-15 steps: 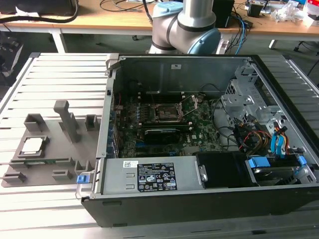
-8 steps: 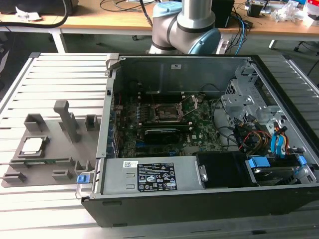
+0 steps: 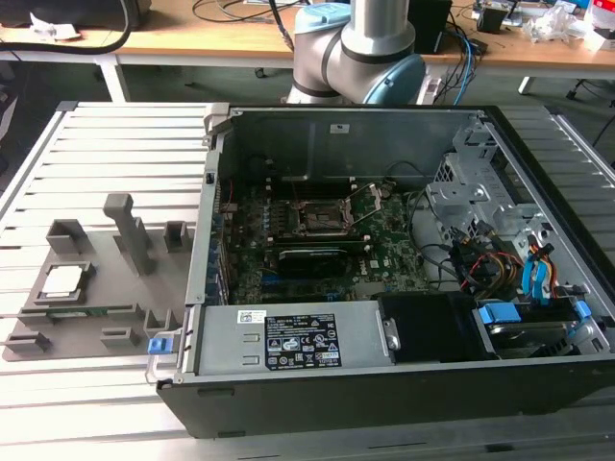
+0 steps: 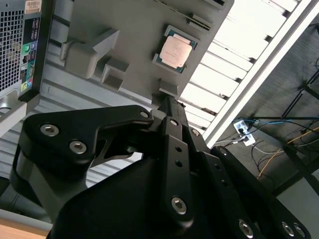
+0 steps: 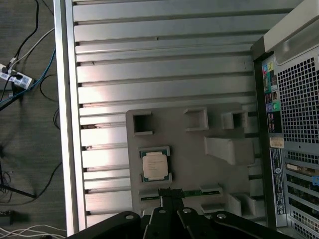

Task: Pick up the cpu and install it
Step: 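Pick up the cpu and move it towards the insertion slot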

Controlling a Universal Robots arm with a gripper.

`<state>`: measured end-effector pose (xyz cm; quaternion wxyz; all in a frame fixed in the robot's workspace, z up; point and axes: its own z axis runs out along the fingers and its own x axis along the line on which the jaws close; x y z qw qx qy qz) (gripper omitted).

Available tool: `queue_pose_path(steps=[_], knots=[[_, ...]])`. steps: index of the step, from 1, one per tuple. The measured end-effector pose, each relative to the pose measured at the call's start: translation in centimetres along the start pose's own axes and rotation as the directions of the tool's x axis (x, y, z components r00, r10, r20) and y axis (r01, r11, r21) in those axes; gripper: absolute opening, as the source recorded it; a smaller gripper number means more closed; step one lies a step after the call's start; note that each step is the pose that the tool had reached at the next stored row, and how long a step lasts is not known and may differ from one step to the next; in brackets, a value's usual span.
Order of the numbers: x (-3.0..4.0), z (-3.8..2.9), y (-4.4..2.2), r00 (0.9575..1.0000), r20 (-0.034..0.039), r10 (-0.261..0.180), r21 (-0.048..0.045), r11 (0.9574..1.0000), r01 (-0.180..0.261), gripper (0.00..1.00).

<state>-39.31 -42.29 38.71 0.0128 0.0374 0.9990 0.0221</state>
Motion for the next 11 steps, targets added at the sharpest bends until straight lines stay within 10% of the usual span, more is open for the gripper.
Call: queue_pose_path(steps=[4, 11], knots=[[0.01, 0.00, 0.00, 1.0000, 0.0000, 0.000, 0.0000, 1.0000, 0.000, 0.11], [0.02, 0.00, 0.00, 1.0000, 0.0000, 0.000, 0.0000, 1.0000, 0.000, 0.60]])
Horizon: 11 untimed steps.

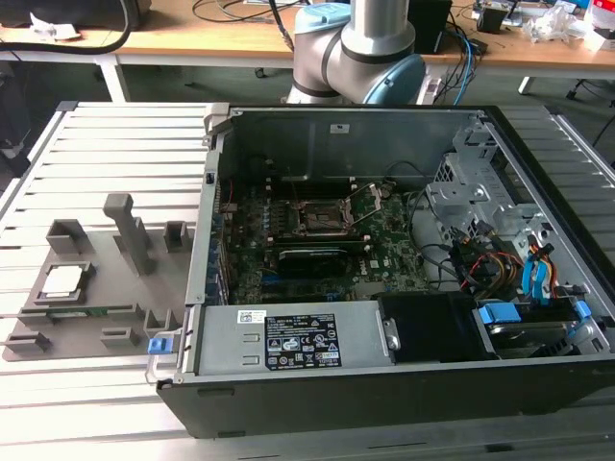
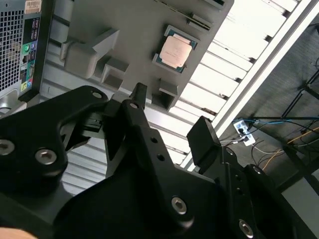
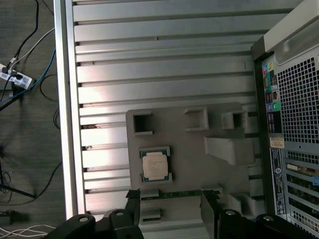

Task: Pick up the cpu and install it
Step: 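Pick up the cpu and move it towards the insertion slot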

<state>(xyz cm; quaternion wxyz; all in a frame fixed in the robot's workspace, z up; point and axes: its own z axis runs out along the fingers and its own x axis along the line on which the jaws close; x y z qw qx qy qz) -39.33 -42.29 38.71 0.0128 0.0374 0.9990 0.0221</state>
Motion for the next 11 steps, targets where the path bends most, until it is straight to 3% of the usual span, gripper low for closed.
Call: queue_pose_path(steps=[1, 2, 3, 6, 11], knots=[[0.01, 0.00, 0.00, 1.0000, 0.0000, 0.000, 0.0005, 1.0000, 0.000, 0.60], [0.01, 0.00, 0.01, 1.0000, 0.0013, -0.006, 0.0266, 0.9996, 0.006, 0.60], [0.00, 0.00, 0.01, 0.9999, 0.0016, -0.012, 0.0388, 0.9992, 0.012, 0.60], [0.00, 0.09, 0.02, 0.9964, -0.0014, -0.085, 0.0402, 0.9956, 0.085, 0.60], [0.00, 0.10, 0.02, 0.9961, -0.0016, -0.088, 0.0400, 0.9953, 0.088, 0.60]])
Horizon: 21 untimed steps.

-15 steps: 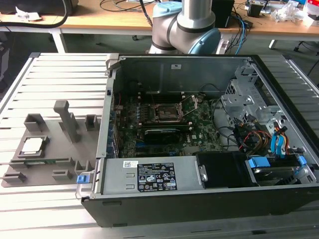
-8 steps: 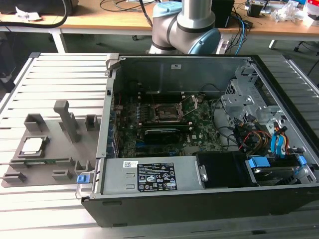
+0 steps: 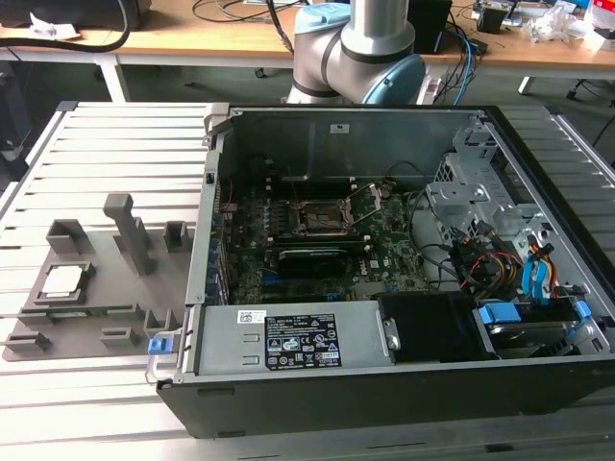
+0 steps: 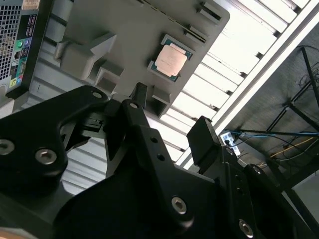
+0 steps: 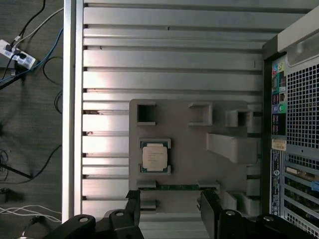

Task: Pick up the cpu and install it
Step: 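Pick up the cpu and move it towards the insertion slot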

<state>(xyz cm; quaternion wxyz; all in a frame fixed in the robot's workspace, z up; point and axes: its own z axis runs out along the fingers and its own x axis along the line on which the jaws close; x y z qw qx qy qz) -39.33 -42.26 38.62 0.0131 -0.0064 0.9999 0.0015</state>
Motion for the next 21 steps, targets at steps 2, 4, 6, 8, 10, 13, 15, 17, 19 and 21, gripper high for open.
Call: queue_pose_path(steps=[2, 4, 6, 8, 10, 13, 15, 17, 19, 21], knots=[[0.00, 0.09, 0.00, 1.0000, 0.0001, 0.000, -0.0001, 1.0000, 0.000, 0.60], [0.00, 0.23, 0.00, 1.0000, 0.0001, 0.000, -0.0001, 1.0000, 0.000, 0.60], [0.01, 0.42, 0.00, 1.0000, 0.0001, 0.000, -0.0001, 1.0000, 0.000, 0.60], [0.01, 0.54, 0.00, 1.0000, 0.0000, 0.000, 0.0000, 1.0000, 0.000, 0.60], [0.02, 0.79, 0.00, 1.0000, 0.0001, 0.000, -0.0001, 1.0000, 0.000, 0.60], [0.03, 1.16, 0.00, 1.0000, 0.0001, 0.000, -0.0001, 1.0000, 0.000, 0.60], [0.03, 1.37, 0.00, 1.0000, 0.0000, 0.000, -0.0001, 1.0000, 0.000, 0.60], [0.04, 1.52, 0.00, 1.0000, 0.0000, 0.000, 0.0000, 1.0000, 0.000, 0.60], [0.04, 1.65, -0.01, 1.0000, 0.0000, 0.000, 0.0000, 1.0000, 0.000, 0.60], [0.05, 1.82, -0.01, 1.0000, 0.0001, 0.000, -0.0001, 1.0000, 0.000, 0.60]])
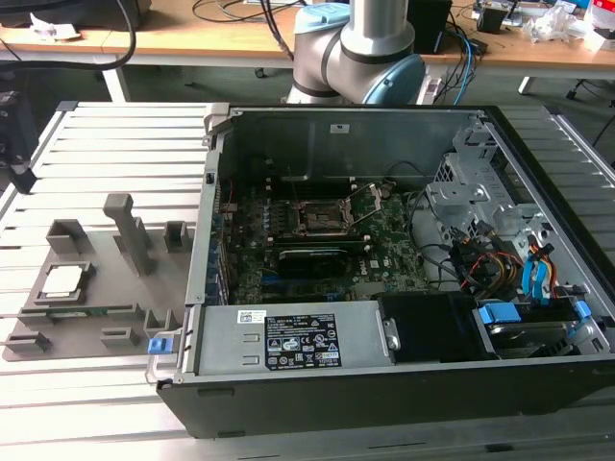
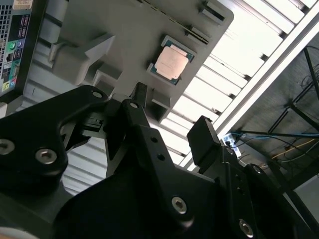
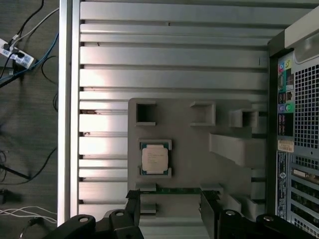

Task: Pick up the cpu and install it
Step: 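Pick up the cpu and move it towards the insertion slot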

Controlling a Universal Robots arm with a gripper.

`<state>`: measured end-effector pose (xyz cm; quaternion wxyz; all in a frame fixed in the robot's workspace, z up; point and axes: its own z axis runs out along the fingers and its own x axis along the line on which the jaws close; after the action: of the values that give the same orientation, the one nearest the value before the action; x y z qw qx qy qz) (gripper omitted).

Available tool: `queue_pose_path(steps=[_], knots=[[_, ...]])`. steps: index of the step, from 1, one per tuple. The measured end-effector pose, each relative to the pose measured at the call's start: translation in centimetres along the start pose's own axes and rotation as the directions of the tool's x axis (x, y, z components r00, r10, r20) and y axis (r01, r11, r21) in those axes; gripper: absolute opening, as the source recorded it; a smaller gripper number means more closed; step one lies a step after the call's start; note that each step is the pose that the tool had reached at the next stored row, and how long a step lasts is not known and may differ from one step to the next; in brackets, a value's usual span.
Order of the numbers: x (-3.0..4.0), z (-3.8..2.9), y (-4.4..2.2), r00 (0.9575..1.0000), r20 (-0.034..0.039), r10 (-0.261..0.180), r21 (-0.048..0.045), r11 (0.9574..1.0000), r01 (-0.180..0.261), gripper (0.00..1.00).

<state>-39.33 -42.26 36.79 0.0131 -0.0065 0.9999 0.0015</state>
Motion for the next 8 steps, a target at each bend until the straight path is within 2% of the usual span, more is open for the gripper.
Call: queue_pose_path(steps=[8], knots=[[0.02, 0.80, 0.00, 1.0000, 0.0000, 0.000, 0.0001, 1.0000, 0.000, 0.60]])
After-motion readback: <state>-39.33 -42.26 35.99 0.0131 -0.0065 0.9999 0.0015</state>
